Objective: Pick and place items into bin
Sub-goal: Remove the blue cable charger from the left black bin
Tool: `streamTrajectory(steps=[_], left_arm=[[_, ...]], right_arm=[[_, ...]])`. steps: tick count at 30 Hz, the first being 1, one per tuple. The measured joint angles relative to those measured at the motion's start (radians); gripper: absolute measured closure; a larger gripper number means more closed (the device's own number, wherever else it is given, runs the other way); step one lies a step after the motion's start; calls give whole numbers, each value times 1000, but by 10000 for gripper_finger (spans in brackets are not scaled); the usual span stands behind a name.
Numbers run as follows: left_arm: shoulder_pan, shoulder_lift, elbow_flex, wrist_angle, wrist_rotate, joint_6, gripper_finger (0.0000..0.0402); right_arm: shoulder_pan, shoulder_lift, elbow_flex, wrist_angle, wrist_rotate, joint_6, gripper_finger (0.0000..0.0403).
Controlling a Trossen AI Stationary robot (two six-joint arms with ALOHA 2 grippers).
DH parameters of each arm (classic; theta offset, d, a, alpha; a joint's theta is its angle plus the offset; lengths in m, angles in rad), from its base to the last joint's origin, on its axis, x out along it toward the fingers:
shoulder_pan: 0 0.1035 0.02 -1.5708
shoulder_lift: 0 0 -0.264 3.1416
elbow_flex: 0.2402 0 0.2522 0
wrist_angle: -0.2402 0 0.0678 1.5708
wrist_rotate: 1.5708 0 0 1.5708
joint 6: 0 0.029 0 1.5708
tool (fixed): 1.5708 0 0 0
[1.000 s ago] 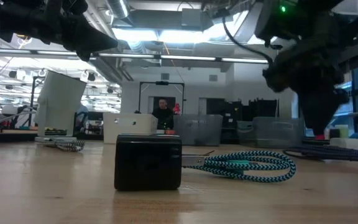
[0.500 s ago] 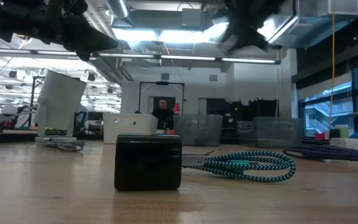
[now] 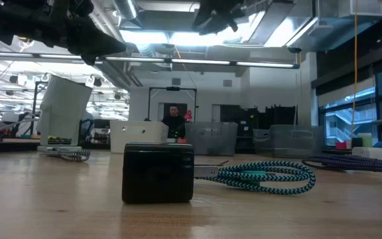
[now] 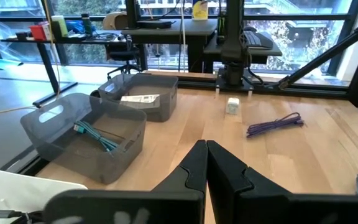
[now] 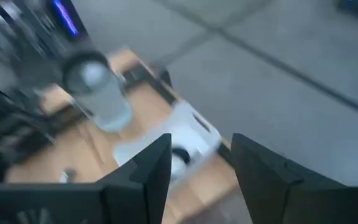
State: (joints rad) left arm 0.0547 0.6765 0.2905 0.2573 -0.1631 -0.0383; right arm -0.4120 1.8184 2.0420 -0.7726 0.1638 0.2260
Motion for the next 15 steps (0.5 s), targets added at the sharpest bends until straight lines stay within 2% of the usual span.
streamTrajectory(steps=[2, 5, 7, 11, 15], left_arm=[[0, 0, 0, 0, 0, 0, 400], [0, 0, 0, -5, 0, 0, 400], [0, 0, 0, -8, 0, 0, 400], [0, 0, 0, -20, 0, 0, 400], [0, 0, 0, -26, 0, 0, 400]], right_arm=[[-33, 102, 153, -168, -1, 42, 233], [-82, 237, 310, -406, 1, 171, 233], [-107, 275, 285, -470, -21, 250, 233], [-141, 326, 178, -490, -153, 338, 233], [-150, 377, 131, -481, -189, 373, 233]])
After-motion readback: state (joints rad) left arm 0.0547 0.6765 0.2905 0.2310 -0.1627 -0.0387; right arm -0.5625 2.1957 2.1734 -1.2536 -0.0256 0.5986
